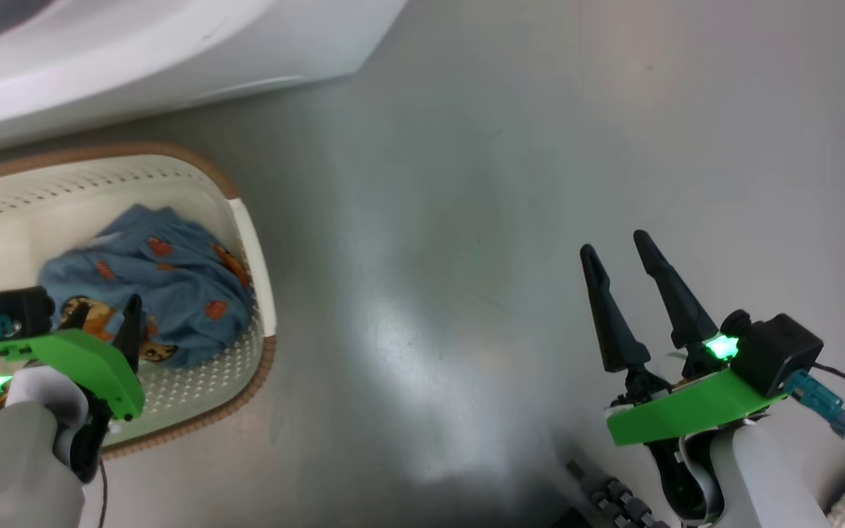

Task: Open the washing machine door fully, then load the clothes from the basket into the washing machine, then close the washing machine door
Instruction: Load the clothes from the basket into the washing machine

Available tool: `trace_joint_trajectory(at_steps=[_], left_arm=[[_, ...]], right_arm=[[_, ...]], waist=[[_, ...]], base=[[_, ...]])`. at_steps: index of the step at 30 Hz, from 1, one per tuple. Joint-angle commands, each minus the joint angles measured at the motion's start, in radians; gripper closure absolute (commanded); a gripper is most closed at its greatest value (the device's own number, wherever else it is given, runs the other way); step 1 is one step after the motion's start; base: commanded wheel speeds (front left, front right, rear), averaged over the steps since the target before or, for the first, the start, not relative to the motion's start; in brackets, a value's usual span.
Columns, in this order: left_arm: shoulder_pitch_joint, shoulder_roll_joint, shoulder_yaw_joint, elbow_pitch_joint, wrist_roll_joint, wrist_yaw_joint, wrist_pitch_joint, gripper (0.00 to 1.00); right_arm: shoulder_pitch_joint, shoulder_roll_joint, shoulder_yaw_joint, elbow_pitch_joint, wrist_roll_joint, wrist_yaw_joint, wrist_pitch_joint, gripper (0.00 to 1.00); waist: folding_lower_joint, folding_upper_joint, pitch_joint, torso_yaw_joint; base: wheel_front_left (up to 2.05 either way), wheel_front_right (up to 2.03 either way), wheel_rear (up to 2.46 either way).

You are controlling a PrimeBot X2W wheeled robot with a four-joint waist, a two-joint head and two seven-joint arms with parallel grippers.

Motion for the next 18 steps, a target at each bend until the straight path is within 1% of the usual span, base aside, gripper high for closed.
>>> trace_joint_trajectory(at_steps=[1, 7, 11, 18], left_arm=[[0.002, 0.043, 0.008, 0.0, -0.012, -0.003, 0.007, 0.0], [-0.05, 0.06, -0.047, 0.035, -0.045, -0.003, 0.071, 0.0], [-0.093, 0.067, -0.061, 0.076, -0.049, -0.003, 0.094, 0.0], [-0.173, 0.065, -0.101, 0.148, -0.016, 0.002, 0.107, 0.0]], right_arm=[[0.006, 0.0, 0.02, -0.023, 0.03, 0.006, -0.012, 0.0], [0.003, 0.0, 0.016, -0.033, 0.038, 0.006, -0.012, 0.0], [-0.001, 0.0, 0.018, -0.038, 0.04, 0.006, -0.012, 0.0], [-0.001, 0.0, 0.011, -0.042, 0.038, 0.006, -0.012, 0.0]], waist=[[0.0, 0.0, 0.038, -0.031], [0.0, 0.0, 0.065, -0.039], [0.0, 0.0, 0.083, -0.044], [0.0, 0.0, 0.112, -0.051]], base=[[0.0, 0.0, 0.0], [0.0, 0.0, 0.0], [0.0, 0.0, 0.0], [0.0, 0.0, 0.0]])
